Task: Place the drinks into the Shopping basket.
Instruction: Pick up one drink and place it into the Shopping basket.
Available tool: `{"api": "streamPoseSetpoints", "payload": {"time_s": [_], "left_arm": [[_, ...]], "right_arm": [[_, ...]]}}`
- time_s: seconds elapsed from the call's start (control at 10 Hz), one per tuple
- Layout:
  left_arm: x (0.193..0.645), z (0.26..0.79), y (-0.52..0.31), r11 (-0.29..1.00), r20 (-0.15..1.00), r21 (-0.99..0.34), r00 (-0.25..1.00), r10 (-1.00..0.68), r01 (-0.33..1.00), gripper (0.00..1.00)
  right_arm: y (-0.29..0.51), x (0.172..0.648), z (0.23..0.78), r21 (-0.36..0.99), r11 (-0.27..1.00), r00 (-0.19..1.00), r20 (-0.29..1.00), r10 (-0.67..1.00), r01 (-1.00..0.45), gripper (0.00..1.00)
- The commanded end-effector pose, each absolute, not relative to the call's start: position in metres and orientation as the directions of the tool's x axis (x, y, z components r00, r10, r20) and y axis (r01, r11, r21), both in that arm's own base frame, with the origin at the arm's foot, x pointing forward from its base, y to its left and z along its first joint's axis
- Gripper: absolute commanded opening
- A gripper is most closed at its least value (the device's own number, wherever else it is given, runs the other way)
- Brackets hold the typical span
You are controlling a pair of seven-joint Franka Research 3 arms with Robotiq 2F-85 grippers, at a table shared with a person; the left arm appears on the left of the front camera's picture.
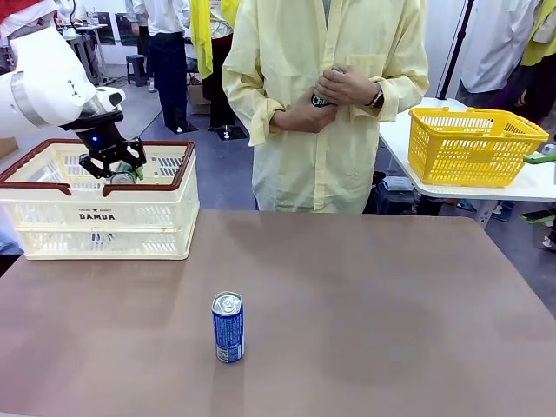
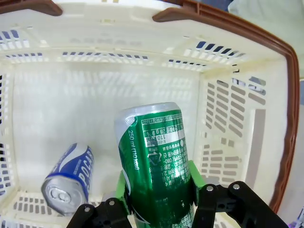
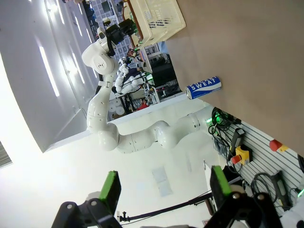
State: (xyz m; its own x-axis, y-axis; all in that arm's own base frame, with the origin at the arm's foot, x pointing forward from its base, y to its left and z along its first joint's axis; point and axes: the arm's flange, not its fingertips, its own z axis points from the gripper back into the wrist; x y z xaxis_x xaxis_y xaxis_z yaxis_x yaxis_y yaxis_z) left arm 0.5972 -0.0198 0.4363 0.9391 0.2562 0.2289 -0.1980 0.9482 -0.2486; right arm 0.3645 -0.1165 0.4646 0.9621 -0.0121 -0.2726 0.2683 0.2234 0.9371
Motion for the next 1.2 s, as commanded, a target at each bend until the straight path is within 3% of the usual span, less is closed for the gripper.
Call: {"api": "streamPoseSetpoints", "payload": {"time_s": [0.0,0.3,0.4,0.5,0.6,1.1], "left_arm": [[0.5926,0.4255,-0.0255,0.958,0.264,-0.208,0.931,0.251,-0.2,0.0],[0.5916,0.4164,-0.0279,0.964,0.275,-0.176,0.93,0.245,-0.201,0.0],[0.5917,0.4166,-0.0285,0.964,0.277,-0.179,0.93,0.241,-0.197,0.07],[0.5914,0.4162,-0.0284,0.966,0.274,-0.169,0.932,0.236,-0.195,0.58],[0.5907,0.4164,-0.0283,0.967,0.276,-0.164,0.932,0.234,-0.194,1.0],[0.5867,0.422,-0.0273,0.968,0.295,-0.16,0.927,0.233,-0.193,1.0]], "right_arm": [[-0.1176,0.3632,0.4689,0.935,0.227,0.96,-0.278,-0.004,0.272,1.0],[-0.1176,0.3632,0.4689,0.935,0.227,0.96,-0.278,-0.004,0.272,1.0],[-0.1176,0.3632,0.4689,0.935,0.227,0.96,-0.278,-0.004,0.272,1.0],[-0.1176,0.3632,0.4689,0.935,0.227,0.96,-0.278,-0.004,0.272,1.0],[-0.1176,0.3632,0.4689,0.935,0.227,0.96,-0.278,-0.004,0.272,1.0],[-0.1176,0.3632,0.4689,0.935,0.227,0.96,-0.278,-0.004,0.272,1.0]]}}
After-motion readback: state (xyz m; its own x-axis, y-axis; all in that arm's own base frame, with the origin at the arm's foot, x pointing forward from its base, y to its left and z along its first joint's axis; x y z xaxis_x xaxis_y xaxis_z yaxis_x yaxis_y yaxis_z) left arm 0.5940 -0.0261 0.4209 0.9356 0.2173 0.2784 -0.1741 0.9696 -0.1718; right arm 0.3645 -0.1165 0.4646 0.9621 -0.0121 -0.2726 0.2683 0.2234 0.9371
